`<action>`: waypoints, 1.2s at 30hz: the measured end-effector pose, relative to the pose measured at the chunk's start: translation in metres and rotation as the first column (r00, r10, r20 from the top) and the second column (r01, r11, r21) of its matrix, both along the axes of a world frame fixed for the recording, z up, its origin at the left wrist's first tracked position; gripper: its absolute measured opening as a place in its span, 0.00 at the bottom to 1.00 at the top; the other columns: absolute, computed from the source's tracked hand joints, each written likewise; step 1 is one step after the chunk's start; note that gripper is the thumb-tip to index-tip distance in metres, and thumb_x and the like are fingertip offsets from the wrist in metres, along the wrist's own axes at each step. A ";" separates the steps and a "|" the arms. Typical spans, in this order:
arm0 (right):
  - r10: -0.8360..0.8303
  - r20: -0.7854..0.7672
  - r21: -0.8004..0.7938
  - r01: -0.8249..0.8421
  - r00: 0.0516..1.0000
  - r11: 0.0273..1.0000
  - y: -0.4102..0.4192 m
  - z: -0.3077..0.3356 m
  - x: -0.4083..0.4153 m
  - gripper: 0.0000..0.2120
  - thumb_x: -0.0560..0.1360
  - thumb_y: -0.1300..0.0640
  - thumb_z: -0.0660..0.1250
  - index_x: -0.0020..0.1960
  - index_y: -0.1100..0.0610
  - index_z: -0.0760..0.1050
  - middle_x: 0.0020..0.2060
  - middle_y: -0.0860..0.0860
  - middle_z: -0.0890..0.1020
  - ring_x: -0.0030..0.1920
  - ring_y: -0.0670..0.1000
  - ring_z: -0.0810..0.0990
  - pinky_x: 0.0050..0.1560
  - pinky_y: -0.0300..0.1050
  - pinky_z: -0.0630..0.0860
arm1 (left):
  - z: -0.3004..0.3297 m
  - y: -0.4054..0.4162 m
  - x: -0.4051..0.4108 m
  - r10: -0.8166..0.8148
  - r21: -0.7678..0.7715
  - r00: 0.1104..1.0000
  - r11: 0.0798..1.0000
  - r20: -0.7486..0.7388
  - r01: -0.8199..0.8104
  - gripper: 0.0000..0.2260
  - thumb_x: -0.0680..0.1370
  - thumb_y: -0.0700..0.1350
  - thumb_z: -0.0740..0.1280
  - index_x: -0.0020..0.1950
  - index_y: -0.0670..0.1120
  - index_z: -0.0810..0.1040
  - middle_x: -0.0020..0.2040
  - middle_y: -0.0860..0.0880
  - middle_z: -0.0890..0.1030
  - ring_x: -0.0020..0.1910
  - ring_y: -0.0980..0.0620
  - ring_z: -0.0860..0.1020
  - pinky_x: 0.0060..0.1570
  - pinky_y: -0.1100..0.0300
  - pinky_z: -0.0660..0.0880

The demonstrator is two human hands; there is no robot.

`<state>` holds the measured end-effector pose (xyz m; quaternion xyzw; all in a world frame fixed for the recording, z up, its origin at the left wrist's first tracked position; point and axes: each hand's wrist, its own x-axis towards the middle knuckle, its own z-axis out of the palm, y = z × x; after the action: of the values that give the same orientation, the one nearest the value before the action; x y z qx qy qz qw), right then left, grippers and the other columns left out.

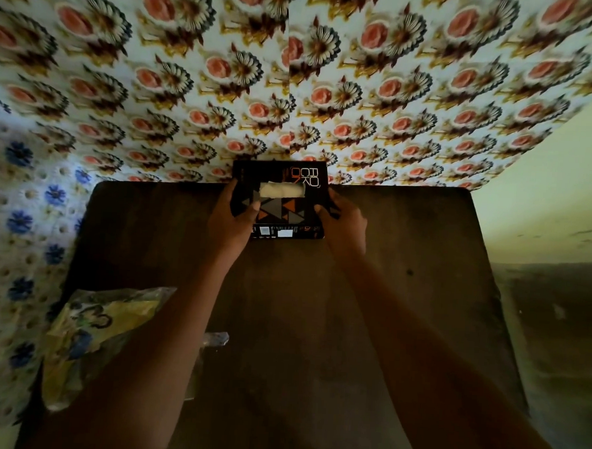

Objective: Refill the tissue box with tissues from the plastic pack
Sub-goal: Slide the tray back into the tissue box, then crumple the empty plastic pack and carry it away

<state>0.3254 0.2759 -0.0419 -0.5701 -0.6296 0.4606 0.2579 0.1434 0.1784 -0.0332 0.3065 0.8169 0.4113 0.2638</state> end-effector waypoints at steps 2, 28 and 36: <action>-0.027 -0.002 -0.059 0.027 1.000 0.998 -0.011 -0.001 0.009 0.24 0.79 0.52 0.69 0.73 0.53 0.69 0.54 0.45 0.82 0.50 0.43 0.82 0.49 0.37 0.80 | -0.001 -0.015 0.005 0.028 0.003 1.000 1.000 0.008 -0.028 0.30 0.80 0.57 0.67 0.80 0.52 0.62 0.78 0.48 0.67 0.75 0.46 0.69 0.65 0.51 0.73; 0.663 0.146 -0.128 -0.651 0.734 0.748 -0.229 0.001 -0.104 0.24 0.81 0.49 0.65 0.75 0.52 0.66 0.64 0.52 0.79 0.61 0.51 0.81 0.59 0.37 0.75 | -0.028 -0.318 -0.012 0.725 -0.336 0.649 0.566 -0.231 -0.753 0.33 0.76 0.56 0.62 0.78 0.45 0.61 0.79 0.34 0.59 0.74 0.28 0.61 0.70 0.33 0.63; 0.702 0.253 -0.120 -0.698 0.666 0.706 -0.232 -0.021 -0.132 0.15 0.82 0.55 0.61 0.68 0.51 0.74 0.58 0.56 0.83 0.52 0.53 0.84 0.54 0.52 0.81 | -0.037 -0.313 -0.050 0.403 -0.203 0.914 0.899 0.036 -0.388 0.38 0.76 0.33 0.71 0.81 0.51 0.58 0.60 0.48 0.79 0.51 0.51 0.80 0.45 0.66 0.74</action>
<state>0.1936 0.0437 -0.0625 -0.3456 -0.8267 0.4427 -0.0336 0.0935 -0.1345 -0.0705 0.0911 0.8870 0.3873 0.2345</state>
